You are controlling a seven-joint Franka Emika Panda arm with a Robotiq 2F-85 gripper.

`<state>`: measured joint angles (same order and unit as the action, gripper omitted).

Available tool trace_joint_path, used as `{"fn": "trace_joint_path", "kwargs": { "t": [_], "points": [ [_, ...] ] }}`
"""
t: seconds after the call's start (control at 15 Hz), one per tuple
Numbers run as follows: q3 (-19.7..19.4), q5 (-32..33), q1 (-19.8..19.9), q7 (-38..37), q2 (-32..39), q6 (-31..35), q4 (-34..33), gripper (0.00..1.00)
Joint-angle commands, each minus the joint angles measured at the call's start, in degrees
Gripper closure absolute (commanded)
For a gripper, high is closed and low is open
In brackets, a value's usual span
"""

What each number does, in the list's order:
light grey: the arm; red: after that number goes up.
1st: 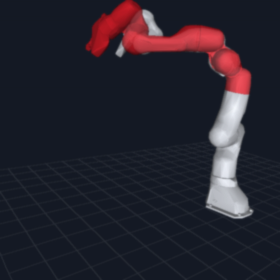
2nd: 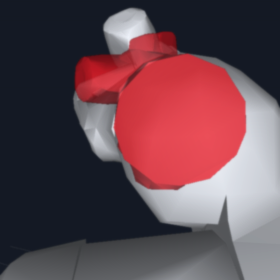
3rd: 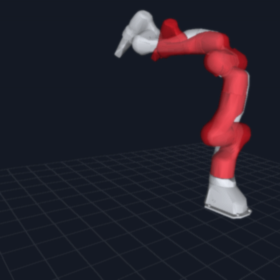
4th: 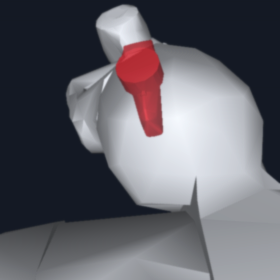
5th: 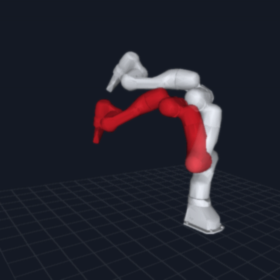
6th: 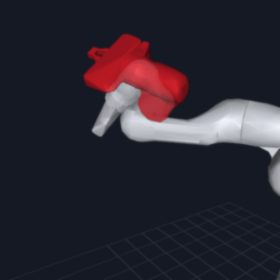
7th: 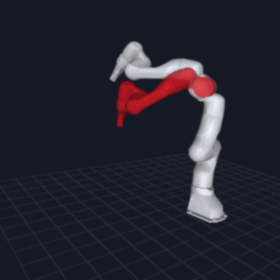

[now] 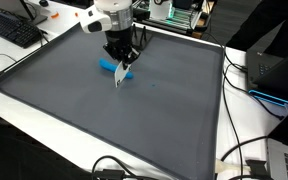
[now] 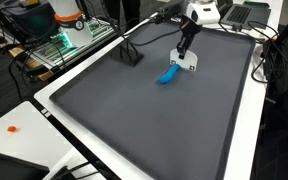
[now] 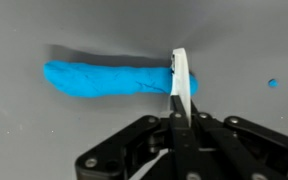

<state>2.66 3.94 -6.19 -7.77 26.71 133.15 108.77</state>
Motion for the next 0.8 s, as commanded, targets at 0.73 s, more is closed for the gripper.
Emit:
{"fn": "trace_joint_path", "kwargs": {
  "t": [0.73],
  "points": [
    [-0.16, -0.17, -0.37, 0.65, 0.97, -6.13, 1.72, 0.99]
  ]
}}
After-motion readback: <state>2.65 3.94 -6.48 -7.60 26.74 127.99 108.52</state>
